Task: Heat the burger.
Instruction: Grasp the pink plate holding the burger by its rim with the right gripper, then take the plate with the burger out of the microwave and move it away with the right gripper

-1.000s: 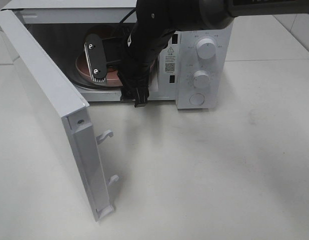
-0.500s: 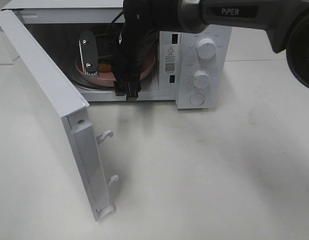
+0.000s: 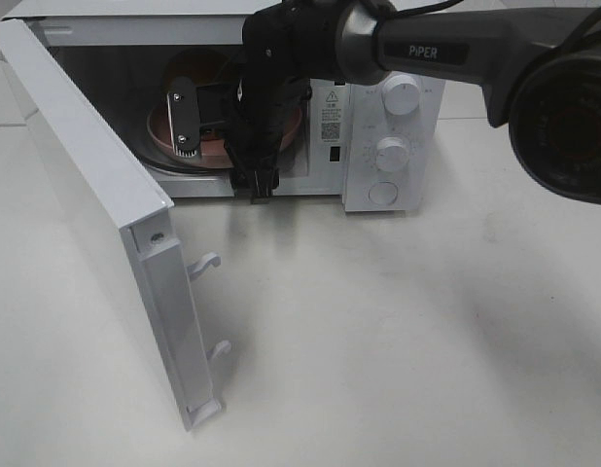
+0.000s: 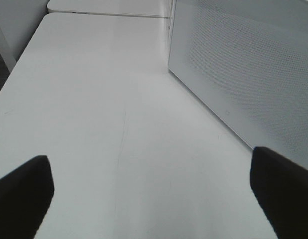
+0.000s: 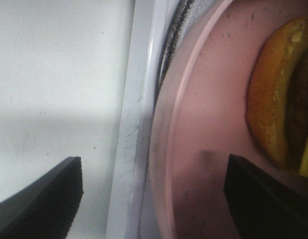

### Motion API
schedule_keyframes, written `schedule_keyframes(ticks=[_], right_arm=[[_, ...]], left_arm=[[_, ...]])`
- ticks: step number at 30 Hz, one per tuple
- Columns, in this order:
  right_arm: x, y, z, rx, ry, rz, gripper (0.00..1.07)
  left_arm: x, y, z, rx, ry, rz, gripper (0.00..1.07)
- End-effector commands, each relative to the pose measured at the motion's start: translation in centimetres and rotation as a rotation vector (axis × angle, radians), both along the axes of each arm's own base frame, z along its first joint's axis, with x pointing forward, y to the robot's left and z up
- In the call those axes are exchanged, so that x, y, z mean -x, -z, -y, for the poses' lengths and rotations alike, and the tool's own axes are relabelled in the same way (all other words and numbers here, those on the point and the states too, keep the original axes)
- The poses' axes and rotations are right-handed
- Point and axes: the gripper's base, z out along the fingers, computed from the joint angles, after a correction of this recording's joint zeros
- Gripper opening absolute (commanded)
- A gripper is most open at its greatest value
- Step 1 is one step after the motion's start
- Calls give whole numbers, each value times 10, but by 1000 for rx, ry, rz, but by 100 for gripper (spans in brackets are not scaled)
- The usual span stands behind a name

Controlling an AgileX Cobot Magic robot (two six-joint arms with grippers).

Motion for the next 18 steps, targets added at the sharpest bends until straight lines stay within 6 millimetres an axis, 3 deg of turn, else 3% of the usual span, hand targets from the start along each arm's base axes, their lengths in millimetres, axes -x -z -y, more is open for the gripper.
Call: schedule_keyframes(ticks=[1,4,6,9,11,18], right_arm=[[-4,4,0,-1,8,5,69],[-5,5,1,4,8,7,66],[-6,4,1,12,4,18,37],[-6,5,1,11,7,17,28],[-6,5,2,7,21,12,0],[-5,3,1,7,23,11,0]], left_arm=[[0,0,0,4,-2,19,101],[0,0,0,4,-2,19,101],[0,0,0,4,-2,19,101],[0,0,0,4,-2,19,101],[0,0,0,4,-2,19,101],[0,0,0,4,-2,19,101]])
